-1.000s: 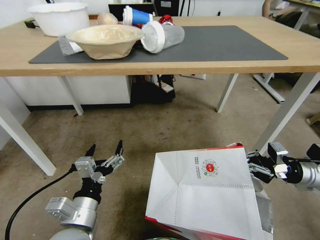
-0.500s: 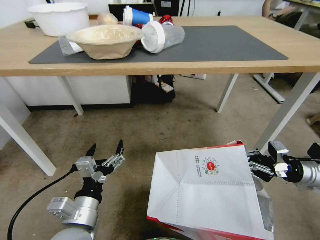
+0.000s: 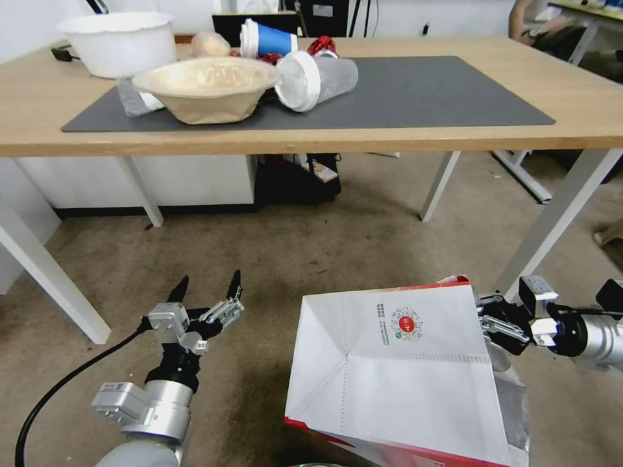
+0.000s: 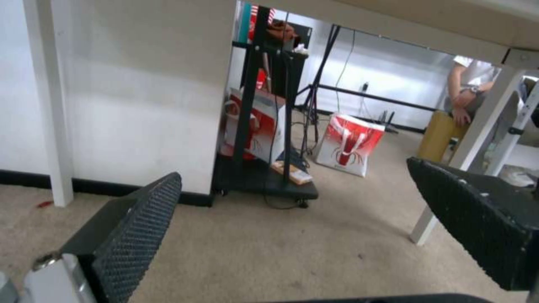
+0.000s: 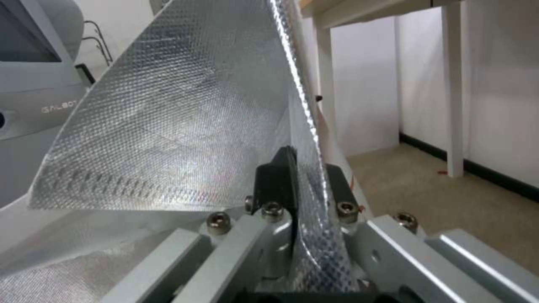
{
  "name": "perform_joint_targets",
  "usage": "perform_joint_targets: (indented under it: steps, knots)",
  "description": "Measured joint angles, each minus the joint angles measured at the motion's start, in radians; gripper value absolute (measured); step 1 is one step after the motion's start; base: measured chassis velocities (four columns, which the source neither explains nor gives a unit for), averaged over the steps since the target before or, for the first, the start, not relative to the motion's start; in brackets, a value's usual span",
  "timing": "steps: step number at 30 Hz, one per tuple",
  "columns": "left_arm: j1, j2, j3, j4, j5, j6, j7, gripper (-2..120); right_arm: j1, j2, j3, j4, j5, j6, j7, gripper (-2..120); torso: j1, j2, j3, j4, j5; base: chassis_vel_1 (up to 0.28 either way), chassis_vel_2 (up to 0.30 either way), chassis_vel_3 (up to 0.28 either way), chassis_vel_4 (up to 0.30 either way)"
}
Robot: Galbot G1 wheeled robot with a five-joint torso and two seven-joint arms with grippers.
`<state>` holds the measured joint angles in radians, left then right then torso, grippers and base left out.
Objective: Pick up the food delivery bag from the floor and place it on the table.
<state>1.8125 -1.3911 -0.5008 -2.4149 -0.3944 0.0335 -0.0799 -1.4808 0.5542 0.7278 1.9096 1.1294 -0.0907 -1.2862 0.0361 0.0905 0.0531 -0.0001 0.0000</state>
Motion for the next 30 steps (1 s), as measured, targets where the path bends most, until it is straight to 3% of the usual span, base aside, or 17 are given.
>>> perform_joint_targets:
  steps: [30]
  knots:
    - [0.006, -0.003, 0.002, -0.009, 0.004, -0.001, 0.000, 100, -0.002, 0.007, 0.002, 0.010, 0.007, -0.006, 0.006, 0, 0.021, 0.120, 0.100, 0.0001, 0.0001, 0.000, 0.000, 0.000, 0.000]
